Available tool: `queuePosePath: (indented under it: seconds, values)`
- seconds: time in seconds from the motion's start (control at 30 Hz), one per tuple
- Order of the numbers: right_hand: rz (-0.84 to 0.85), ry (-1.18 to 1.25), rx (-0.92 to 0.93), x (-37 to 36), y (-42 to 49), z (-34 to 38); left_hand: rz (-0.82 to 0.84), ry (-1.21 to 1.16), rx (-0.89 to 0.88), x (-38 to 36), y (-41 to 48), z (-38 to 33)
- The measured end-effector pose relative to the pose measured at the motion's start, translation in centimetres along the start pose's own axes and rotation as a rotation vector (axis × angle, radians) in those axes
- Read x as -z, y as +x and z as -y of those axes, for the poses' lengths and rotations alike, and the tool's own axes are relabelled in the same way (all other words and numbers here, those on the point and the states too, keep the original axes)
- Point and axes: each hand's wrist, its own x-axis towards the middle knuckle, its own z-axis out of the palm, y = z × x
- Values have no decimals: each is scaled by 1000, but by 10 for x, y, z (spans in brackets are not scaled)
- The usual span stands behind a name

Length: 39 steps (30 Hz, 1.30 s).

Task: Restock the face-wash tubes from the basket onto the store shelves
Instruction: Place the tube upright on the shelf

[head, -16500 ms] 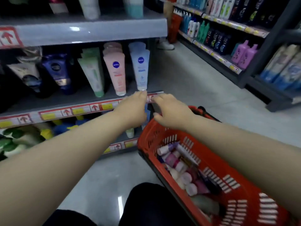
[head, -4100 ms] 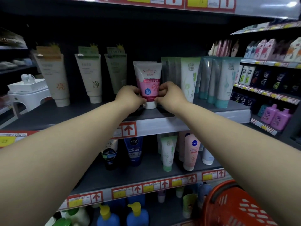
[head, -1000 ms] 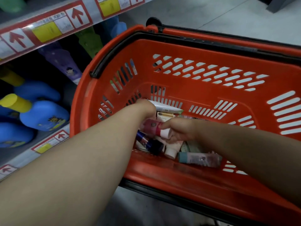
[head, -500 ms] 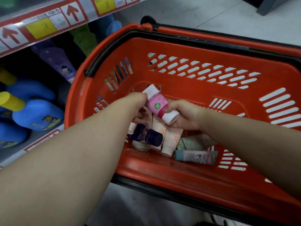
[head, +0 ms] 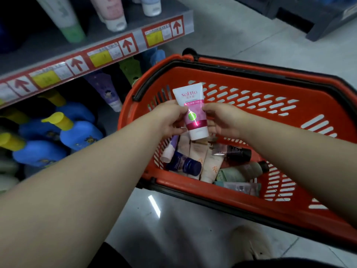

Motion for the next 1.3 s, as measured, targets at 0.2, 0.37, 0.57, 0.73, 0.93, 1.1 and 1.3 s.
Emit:
queuePosePath:
  seconds: [0.2,0.37,0.57,0.73,0.93,1.1,1.3]
  values:
    - [33,-28,60,-21,-32,33,95,-7,-108,20,-37,-19]
    - [98,-56,142,-42,-63,55,45,-104,-164,29,-73,-40]
    - [148,-92,281,-79,-107,98,51,-144,-282,50,-119,-78]
    - [239,-132,403,-118,-139,146,-13,-189,-427,74,-168,-120]
    - [295,-277,587,-171,-170,208,-129,-181,-640,105,-226,-179]
    - [362,-370,722,-208,-190,256,-240,-132,-815,128,-263,-225]
    - [260,-447,955,-258,-189,298,-413,-7,-1019,163,-278,-266]
